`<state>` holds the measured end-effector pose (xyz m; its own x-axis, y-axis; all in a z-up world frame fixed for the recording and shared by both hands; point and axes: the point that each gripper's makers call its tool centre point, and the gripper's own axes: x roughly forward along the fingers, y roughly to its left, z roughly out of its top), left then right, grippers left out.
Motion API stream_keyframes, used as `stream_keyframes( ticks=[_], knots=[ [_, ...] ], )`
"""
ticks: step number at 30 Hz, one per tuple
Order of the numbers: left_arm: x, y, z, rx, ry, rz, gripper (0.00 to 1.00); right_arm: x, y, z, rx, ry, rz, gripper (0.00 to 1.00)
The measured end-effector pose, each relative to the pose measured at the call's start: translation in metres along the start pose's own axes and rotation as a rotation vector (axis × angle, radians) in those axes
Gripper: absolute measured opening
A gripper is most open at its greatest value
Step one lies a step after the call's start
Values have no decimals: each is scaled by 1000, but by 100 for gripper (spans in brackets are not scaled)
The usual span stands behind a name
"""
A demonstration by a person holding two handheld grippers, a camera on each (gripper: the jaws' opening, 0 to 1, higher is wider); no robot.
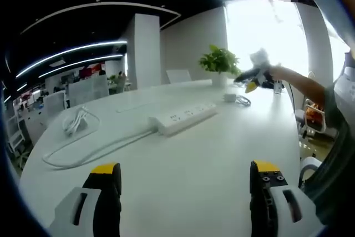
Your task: Straighten the power strip on the desk, plug the charger into it
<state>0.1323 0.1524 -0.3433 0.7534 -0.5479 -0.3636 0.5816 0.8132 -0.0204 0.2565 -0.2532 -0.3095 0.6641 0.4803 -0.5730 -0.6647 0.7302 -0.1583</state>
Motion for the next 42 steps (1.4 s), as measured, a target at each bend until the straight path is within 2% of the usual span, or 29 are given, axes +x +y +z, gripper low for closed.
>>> stream_keyframes(
  ticks=[9,14,23,31,42],
  knots=[
    [0,1,-6,-9,7,-1,99,-9,-10,-22,53,6,-44,97],
    [0,4,-9,-17,10,2,99,-13,-13,-32,89,-14,-69,99],
    [-1,4,-6,-13,0,3,99,-23,-24,-47,130,-23,-110,100],
    [0,2,-7,-13,5,-1,99,-28,-26,-52,158,-30,-122,100],
    [-2,2,-10,-17,9,5,99,-22,-30,-50,152,-30,-125,100]
  ],
)
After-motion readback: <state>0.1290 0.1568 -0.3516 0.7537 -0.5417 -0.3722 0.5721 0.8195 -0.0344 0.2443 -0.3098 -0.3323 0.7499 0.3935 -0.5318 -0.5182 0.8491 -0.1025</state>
